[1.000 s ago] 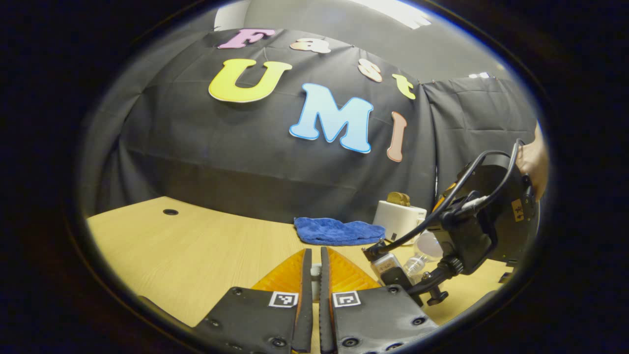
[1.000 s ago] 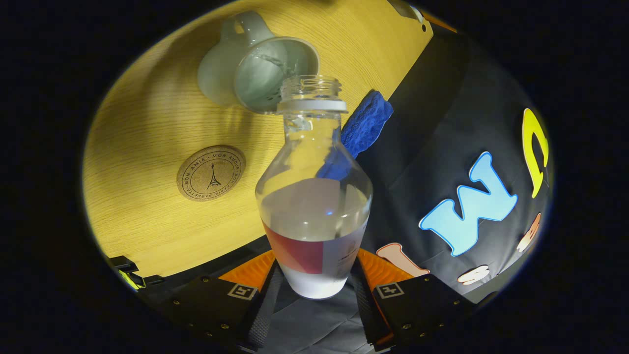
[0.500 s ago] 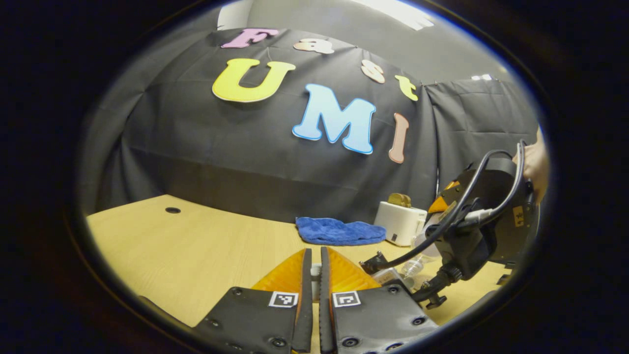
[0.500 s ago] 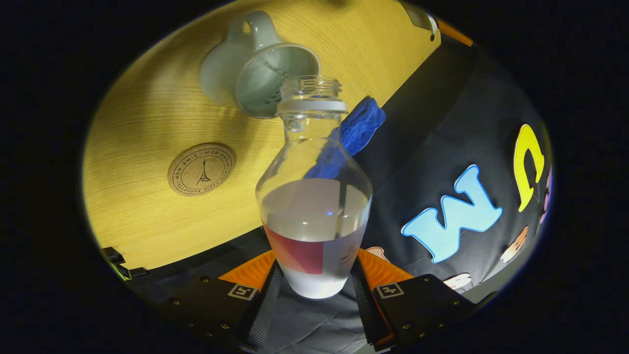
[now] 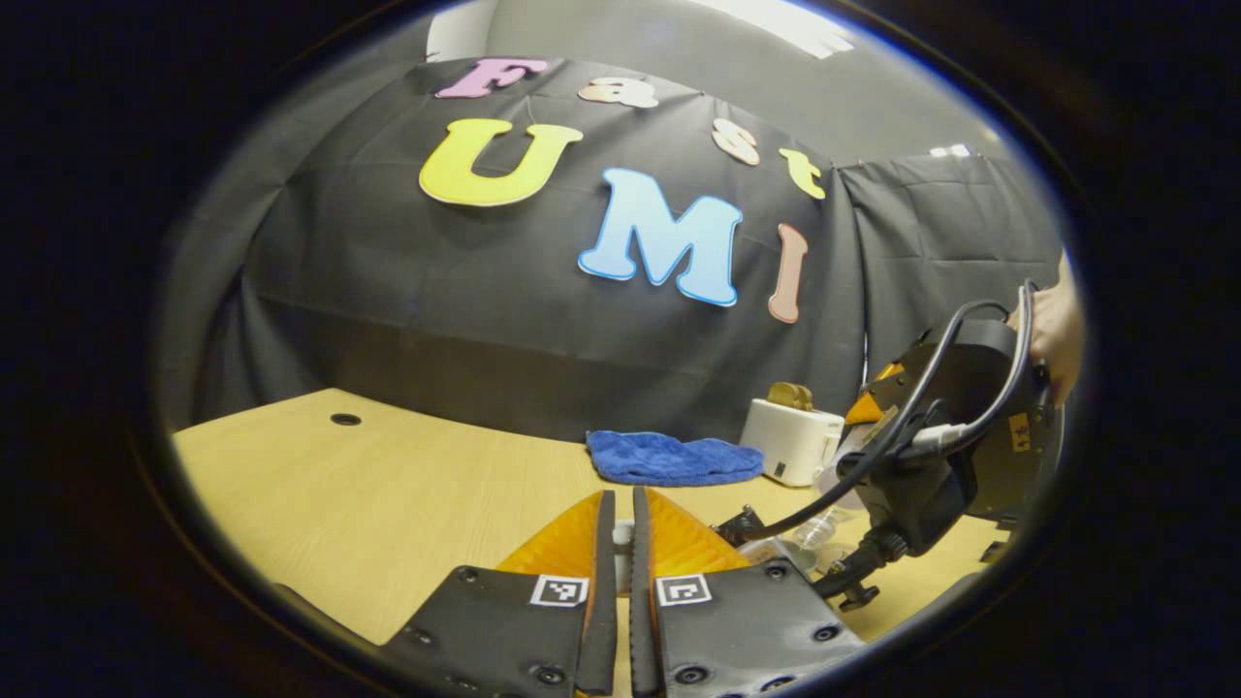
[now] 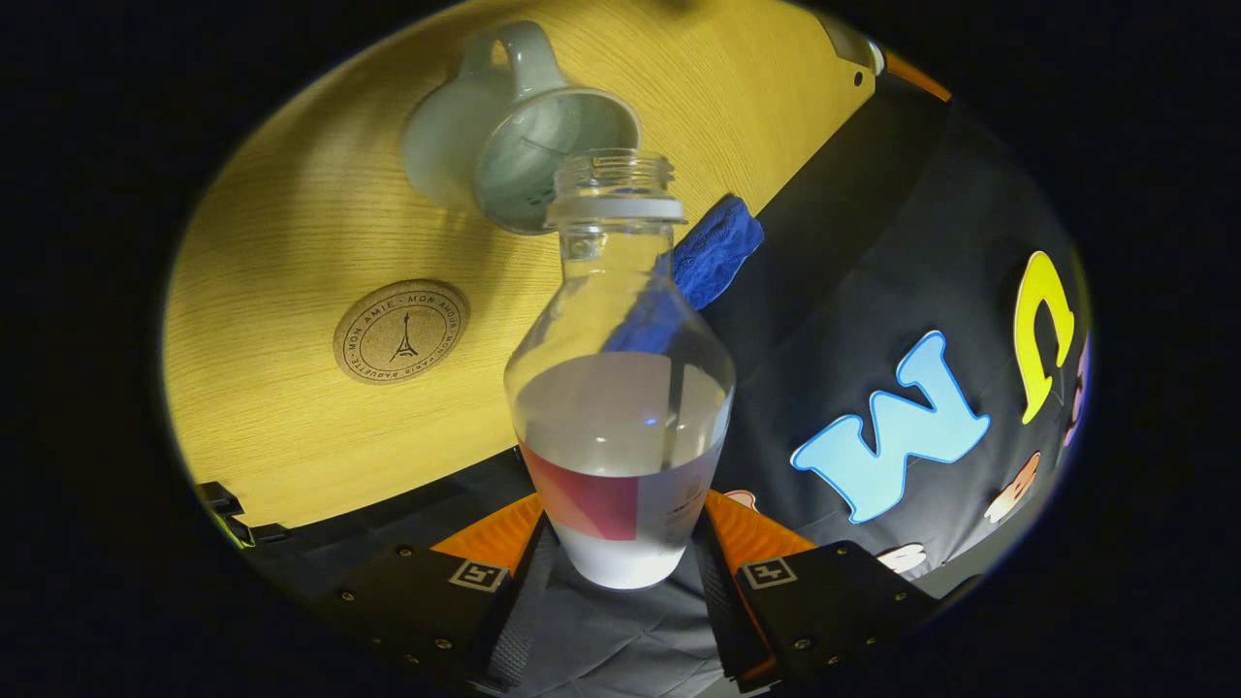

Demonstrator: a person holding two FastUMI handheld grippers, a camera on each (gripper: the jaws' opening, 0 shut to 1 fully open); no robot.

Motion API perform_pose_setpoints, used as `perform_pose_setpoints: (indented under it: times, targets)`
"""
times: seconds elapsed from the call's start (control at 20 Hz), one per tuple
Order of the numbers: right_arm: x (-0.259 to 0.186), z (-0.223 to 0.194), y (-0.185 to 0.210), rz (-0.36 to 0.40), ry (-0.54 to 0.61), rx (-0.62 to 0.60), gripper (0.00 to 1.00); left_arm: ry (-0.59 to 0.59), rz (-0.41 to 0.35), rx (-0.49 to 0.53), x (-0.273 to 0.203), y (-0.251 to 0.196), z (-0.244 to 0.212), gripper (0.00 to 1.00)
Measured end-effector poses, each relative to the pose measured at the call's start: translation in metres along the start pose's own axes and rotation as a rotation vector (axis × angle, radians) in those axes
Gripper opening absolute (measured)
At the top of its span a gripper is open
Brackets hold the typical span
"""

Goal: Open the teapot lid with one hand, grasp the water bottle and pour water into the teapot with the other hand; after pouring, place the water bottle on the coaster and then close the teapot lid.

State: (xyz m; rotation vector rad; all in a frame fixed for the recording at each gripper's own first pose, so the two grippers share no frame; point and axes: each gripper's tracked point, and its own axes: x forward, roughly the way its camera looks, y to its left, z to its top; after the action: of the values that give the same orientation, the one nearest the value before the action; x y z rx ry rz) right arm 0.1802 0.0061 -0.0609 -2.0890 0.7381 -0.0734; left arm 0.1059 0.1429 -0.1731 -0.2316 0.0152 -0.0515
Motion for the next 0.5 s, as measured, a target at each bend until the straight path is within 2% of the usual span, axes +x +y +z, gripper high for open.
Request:
perform_pose_setpoints:
  times: [0.05, 0.25, 0.5]
  targets:
    - [-0.001, 0.0, -0.001, -0.006, 0.0, 0.005, 0.7, 0.002, 0.003, 0.001, -0.001, -0.001, 0.001, 0.12]
    - [0.002, 0.003, 0.001, -0.004, -0.023, 0.019, 0.72, 0.014, 0.013, 0.014, -0.003, -0.003, 0.002, 0.12]
    - [0.012, 0.004, 0.008, 0.046, -0.068, 0.105, 0.73, 0.043, 0.056, 0.011, -0.008, 0.005, 0.009, 0.12]
